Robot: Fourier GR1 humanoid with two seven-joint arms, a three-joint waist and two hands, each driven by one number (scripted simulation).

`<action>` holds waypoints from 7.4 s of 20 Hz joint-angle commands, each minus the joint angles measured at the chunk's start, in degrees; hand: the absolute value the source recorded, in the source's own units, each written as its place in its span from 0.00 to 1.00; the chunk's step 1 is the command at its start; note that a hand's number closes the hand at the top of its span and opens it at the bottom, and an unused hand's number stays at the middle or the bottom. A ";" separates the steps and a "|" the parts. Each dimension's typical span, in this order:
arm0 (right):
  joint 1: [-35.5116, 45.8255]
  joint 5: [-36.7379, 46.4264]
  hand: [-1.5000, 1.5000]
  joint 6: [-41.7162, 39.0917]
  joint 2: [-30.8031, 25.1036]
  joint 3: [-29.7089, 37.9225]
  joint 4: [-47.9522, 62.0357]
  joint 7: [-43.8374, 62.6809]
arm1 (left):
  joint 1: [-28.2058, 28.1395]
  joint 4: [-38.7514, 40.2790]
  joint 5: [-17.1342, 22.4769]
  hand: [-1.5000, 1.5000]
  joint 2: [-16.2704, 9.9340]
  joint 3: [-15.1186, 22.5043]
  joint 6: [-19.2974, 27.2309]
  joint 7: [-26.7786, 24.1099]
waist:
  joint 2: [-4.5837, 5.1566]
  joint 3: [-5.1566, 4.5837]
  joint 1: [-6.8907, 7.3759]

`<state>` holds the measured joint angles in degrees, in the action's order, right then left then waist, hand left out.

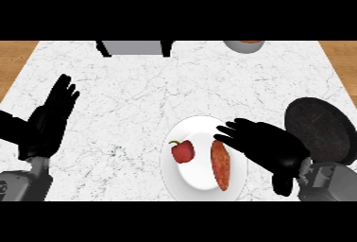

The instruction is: Pick the sweet potato from the plate and place it in the pan

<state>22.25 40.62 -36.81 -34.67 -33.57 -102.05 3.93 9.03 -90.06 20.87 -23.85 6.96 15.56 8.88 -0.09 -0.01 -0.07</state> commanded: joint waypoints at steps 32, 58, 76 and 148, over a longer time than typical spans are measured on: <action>-2.03 26.11 0.00 6.39 22.90 1.29 23.85 -6.57 | -3.49 0.02 -10.30 0.50 10.23 -6.54 -7.93 -0.70 | 0.12 0.01 0.38; -4.15 30.19 1.00 13.92 34.26 12.54 33.75 -4.81 | 3.50 -0.25 -12.45 0.50 11.42 -11.60 -8.81 7.05 | 0.14 -0.02 -1.15; 0.68 47.03 1.00 19.91 34.10 9.95 -0.12 42.88 | -0.35 -1.50 -11.89 0.50 11.02 -12.10 -10.75 5.08 | -0.54 -0.10 -1.00; -19.05 -33.70 0.00 13.35 0.37 88.18 60.16 -40.03 | -1.78 -4.71 -12.89 0.50 13.19 -14.34 -12.96 6.82 | -0.26 -0.03 -1.35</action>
<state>9.89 11.93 -12.71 -32.51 52.35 -40.05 -32.88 7.33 -93.66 7.02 -10.38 -6.81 2.99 14.65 -0.33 -0.03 -1.38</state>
